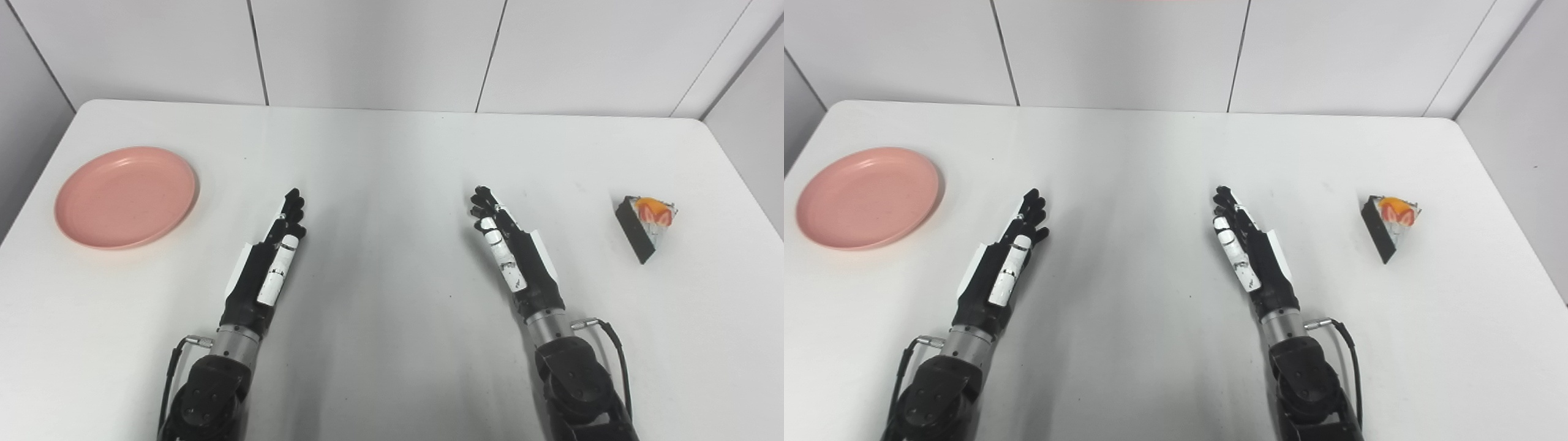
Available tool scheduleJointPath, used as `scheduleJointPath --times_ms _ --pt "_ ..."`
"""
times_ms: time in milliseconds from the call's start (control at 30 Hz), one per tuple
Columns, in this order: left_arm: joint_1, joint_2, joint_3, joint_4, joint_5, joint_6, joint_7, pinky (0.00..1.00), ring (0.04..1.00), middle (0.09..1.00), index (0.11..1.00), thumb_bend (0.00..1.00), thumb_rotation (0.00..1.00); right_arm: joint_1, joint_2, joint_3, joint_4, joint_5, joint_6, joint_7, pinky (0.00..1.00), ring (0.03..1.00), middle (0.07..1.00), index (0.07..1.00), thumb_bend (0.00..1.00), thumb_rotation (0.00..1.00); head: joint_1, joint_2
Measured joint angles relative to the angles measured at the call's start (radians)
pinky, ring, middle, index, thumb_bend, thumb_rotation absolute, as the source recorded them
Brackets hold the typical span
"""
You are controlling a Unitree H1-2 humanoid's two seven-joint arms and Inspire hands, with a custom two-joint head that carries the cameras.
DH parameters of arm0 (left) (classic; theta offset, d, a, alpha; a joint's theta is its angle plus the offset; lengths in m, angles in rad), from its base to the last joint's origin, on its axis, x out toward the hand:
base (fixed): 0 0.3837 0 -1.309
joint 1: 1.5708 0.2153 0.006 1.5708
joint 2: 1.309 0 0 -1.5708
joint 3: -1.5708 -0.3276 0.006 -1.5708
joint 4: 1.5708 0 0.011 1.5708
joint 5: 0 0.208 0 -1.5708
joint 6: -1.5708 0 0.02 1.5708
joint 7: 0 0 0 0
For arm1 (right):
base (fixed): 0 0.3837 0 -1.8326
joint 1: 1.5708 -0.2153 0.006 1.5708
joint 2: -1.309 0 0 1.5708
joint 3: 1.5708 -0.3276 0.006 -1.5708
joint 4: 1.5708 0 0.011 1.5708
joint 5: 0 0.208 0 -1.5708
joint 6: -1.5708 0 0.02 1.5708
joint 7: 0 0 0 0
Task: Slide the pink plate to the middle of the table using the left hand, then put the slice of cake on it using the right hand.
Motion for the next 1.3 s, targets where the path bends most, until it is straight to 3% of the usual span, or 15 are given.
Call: scheduleJointPath --times_ms 900,1100,1167,1267,1300 --pt "0.000 0.000 -0.001 0.000 0.000 0.000 0.000 0.94 0.993 1.000 0.985 0.42 1.00 0.000 -0.006 0.007 0.001 0.001 0.000 0.001 0.88 0.898 0.916 0.922 0.29 1.00 0.005 -0.009" --pt "-0.002 -0.005 -0.007 0.008 0.011 -0.001 0.001 0.95 0.977 0.998 0.984 0.42 1.00 0.000 -0.010 0.004 0.013 0.011 -0.013 0.003 0.88 0.892 0.909 0.916 0.28 1.00 0.083 -0.051" --pt "-0.003 -0.008 -0.013 0.012 0.026 -0.002 0.004 0.94 0.973 0.995 0.982 0.43 1.00 0.000 -0.019 0.003 0.018 0.013 -0.020 0.007 0.89 0.894 0.911 0.918 0.28 1.00 0.190 -0.109" --pt "-0.008 -0.014 -0.024 0.023 0.058 -0.007 0.019 0.94 0.980 0.997 0.984 0.44 1.00 -0.002 -0.040 0.001 0.045 0.031 -0.060 0.026 0.91 0.905 0.919 0.926 0.30 1.00 0.236 -0.138" --pt "-0.013 -0.018 -0.027 0.033 0.065 -0.010 0.024 0.94 0.981 0.998 0.984 0.44 1.00 -0.007 -0.047 -0.001 0.056 0.043 -0.072 0.037 0.91 0.906 0.920 0.927 0.30 1.00 0.280 -0.167"
